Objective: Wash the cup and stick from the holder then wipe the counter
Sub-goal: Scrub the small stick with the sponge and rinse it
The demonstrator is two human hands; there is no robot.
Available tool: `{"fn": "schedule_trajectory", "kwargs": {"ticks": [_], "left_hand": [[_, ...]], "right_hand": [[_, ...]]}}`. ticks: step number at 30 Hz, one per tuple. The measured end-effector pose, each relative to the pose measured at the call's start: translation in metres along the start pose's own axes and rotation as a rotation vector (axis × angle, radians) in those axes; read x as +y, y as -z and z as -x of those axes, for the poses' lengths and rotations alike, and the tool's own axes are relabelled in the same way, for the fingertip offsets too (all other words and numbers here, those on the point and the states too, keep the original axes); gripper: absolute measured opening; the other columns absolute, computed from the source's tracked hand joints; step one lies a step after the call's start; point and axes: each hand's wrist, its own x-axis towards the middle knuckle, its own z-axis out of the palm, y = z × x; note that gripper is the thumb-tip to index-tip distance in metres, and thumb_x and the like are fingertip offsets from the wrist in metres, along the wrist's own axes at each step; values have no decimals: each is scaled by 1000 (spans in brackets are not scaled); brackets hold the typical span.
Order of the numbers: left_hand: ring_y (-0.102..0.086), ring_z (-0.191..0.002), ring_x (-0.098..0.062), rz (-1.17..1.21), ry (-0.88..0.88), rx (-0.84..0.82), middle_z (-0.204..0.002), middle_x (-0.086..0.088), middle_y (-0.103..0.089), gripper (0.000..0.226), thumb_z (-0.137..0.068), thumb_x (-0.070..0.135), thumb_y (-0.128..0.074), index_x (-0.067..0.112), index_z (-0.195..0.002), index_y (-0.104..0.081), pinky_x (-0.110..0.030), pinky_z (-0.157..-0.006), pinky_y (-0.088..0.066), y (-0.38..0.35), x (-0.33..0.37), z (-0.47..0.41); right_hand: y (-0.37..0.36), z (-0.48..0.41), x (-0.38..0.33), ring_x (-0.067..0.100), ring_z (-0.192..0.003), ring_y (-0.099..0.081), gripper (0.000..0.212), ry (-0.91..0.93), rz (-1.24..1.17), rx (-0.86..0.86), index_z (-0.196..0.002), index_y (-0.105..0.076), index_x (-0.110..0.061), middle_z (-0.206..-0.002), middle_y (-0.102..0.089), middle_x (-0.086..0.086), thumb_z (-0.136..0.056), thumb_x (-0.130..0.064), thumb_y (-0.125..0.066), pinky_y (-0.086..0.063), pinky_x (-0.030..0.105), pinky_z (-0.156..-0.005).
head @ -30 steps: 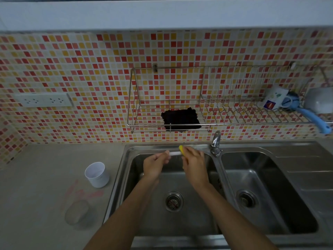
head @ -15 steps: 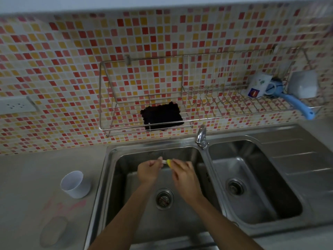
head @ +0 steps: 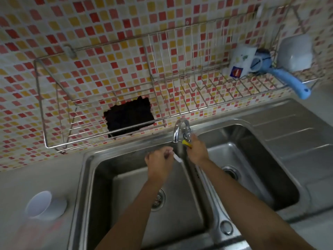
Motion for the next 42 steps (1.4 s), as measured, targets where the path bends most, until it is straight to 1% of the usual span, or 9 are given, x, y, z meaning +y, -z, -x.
{"fn": "schedule_trajectory", "kwargs": {"ticks": [4, 7, 11, 17, 19, 22, 31, 37, 42], "left_hand": [[-64, -103, -24, -70, -10, 50, -97, -2, -74, 20, -93, 28, -57, 30, -106, -72, -45, -104, -37, -6, 7, -3], [-66, -100, -24, -36, -12, 71, -95, -2, -75, 18, -92, 27, -59, 29, -103, -73, -46, -104, -38, -7, 8, -4], [-66, -85, -24, -77, -33, 133, -66, 5, -63, 11, -87, 26, -65, 30, -89, -75, -50, -102, -39, -7, 5, -2], [-61, -98, -16, -123, -125, 59, -86, 8, -72, 11, -88, 30, -65, 32, -96, -73, -50, -114, -19, -10, 4, 8], [-65, -89, -19, -53, -76, 109, -76, 8, -70, 10, -87, 28, -67, 31, -94, -74, -51, -111, -24, -11, 3, 7], [-65, -90, -19, -42, -56, 79, -69, 15, -59, 13, -88, 29, -66, 31, -98, -73, -50, -112, -25, -10, 4, 5], [-67, -87, -8, 1, -125, 148, -86, 14, -74, 13, -85, 28, -70, 34, -96, -74, -49, -104, -37, 6, -19, 8], [-69, -83, -5, 74, -54, 244, -90, 11, -76, 15, -86, 29, -69, 29, -100, -74, -46, -90, -51, 37, -50, 17], [-68, -88, -6, 78, 17, 281, -93, 10, -75, 15, -85, 26, -70, 30, -98, -74, -50, -93, -50, 50, -74, 29]], "right_hand": [[-6, 4, -2, 34, -114, -55, 52, 44, -2, -105, -138, -40, -10, -125, -57, 17, -89, -12, -57, -44, 35, -93], [-1, 14, -1, 22, -100, -61, 52, 24, -145, -35, -137, -43, -23, -113, -65, 5, -88, -18, -61, -45, 25, -81], [13, 34, 5, 12, -81, -61, 49, -81, -401, -13, -135, -50, -28, -101, -66, -2, -89, -14, -60, -39, 0, -56], [8, 44, 19, 14, -102, -57, 48, -430, -796, -34, -135, -51, -9, -120, -60, 2, -88, -4, -59, -45, 24, -84], [6, 47, 21, 23, -92, -62, 39, -536, -1082, -115, -127, -58, -3, -112, -65, 16, -89, 2, -51, -53, 31, -76], [9, 56, 16, 26, -80, -62, 39, -633, -1346, -297, -122, -59, -11, -103, -64, 19, -89, -1, -40, -53, 29, -58], [-12, 57, -6, 33, -79, -65, 31, -589, -1249, -489, -115, -57, -5, -98, -67, 25, -87, -10, -67, -53, 36, -57], [-18, 51, -22, 16, -61, -56, 17, -508, -1178, -484, -108, -58, -8, -85, -68, 12, -93, -16, -60, -43, 23, -47], [-27, 42, -19, 6, -43, -35, 17, -481, -1176, -468, -101, -56, -8, -58, -46, -3, -101, -19, -44, -29, 18, -38]]}}
